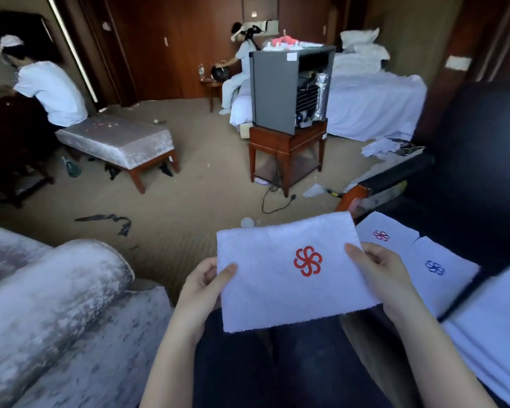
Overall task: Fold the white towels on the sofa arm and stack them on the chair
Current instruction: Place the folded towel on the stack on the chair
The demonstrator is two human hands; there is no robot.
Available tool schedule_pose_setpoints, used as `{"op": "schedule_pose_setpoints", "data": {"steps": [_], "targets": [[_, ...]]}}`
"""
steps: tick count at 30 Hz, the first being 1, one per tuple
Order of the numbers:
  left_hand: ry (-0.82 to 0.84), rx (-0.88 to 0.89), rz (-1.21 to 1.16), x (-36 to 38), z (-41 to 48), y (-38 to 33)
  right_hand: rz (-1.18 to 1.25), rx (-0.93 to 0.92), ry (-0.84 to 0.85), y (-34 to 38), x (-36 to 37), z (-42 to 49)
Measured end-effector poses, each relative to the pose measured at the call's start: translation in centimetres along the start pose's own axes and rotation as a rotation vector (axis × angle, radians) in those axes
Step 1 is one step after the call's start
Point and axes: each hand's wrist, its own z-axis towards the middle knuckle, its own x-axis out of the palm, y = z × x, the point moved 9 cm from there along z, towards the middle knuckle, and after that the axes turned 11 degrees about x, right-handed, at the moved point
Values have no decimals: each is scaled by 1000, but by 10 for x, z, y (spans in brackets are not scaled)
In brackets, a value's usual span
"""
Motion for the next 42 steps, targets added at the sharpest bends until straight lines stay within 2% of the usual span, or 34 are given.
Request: {"op": "schedule_pose_setpoints", "data": {"steps": [11,17,24,27,32,38,42], "targets": [[356,-89,25,157,22,25,72,116,-336,-60,-151,-24],[444,-163,21,210,22,52,83,198,-350,-107,-183,-22],[436,-275,-4,237,47,91,-36,201,-362,-106,-202,27],[426,-314,-10,251,66,109,-169,189,-381,-98,-207,69],[373,-348,-13,281,115,143,-448,179,-337,-89,-209,169],[255,-353,-33,328,185,174,-652,85,-277,-48,-198,307],[164,-384,-84,344,221,197,-699,69,-179,-37,-186,383]]}}
